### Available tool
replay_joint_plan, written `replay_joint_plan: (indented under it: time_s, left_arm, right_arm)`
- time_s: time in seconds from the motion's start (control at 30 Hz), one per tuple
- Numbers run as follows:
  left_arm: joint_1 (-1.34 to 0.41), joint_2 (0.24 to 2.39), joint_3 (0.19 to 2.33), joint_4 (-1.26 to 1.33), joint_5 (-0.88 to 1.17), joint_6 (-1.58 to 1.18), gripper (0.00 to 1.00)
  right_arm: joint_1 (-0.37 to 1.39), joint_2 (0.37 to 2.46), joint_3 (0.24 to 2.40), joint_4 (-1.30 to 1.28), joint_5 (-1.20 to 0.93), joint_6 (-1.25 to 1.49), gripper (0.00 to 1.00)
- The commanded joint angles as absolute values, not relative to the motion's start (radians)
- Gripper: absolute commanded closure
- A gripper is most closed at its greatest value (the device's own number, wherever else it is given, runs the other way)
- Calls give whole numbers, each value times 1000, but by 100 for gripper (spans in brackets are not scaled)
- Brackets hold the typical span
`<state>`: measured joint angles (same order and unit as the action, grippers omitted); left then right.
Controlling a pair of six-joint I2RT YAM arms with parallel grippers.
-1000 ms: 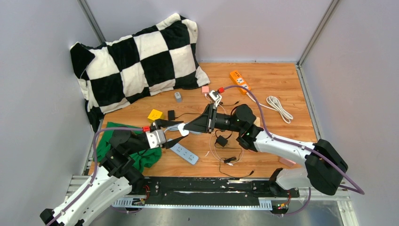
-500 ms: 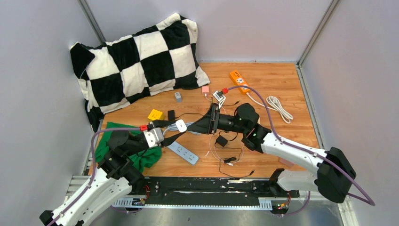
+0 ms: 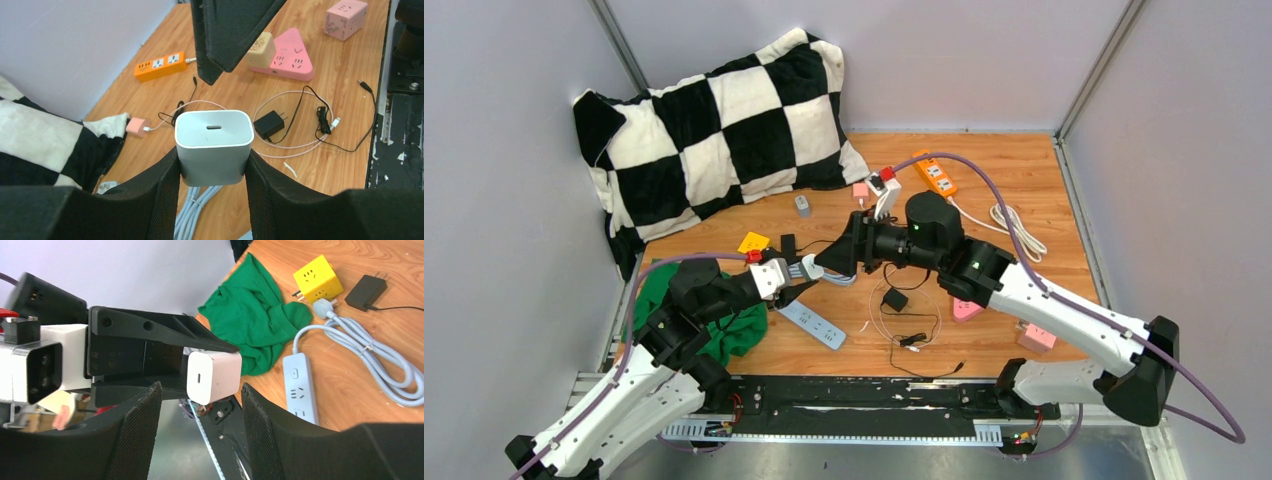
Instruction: Insert the plug
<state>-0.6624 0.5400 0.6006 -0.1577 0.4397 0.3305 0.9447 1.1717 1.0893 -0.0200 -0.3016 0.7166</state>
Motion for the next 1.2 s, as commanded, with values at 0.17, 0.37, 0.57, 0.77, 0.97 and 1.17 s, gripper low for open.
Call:
replay_joint_plan:
  time_s: [0.17, 0.37, 0.57, 0.77, 0.97, 1.17]
  left_arm:
    - [-661, 552, 616, -185, 431, 348, 79]
    - [-661, 555, 612, -187, 415, 345, 77]
    - [-661, 557, 613, -193, 400, 341, 68]
    - [-661, 564, 613, -191, 409, 338, 74]
    - [-661, 569, 615, -198, 412, 345, 73]
    - [-661, 571, 616, -198, 416, 346, 73]
  right_arm:
    - [1026, 1323, 1244, -192, -159, 596, 41]
    - [1046, 1387, 1298, -276, -114, 570, 71]
    - [1046, 1361, 1264, -296, -54, 540, 100]
    - [1046, 1341, 1248, -293, -53, 538, 92]
    - [1054, 1344, 1263, -275, -88, 545, 50]
    - [1088, 1377, 1294, -259, -94, 532, 36]
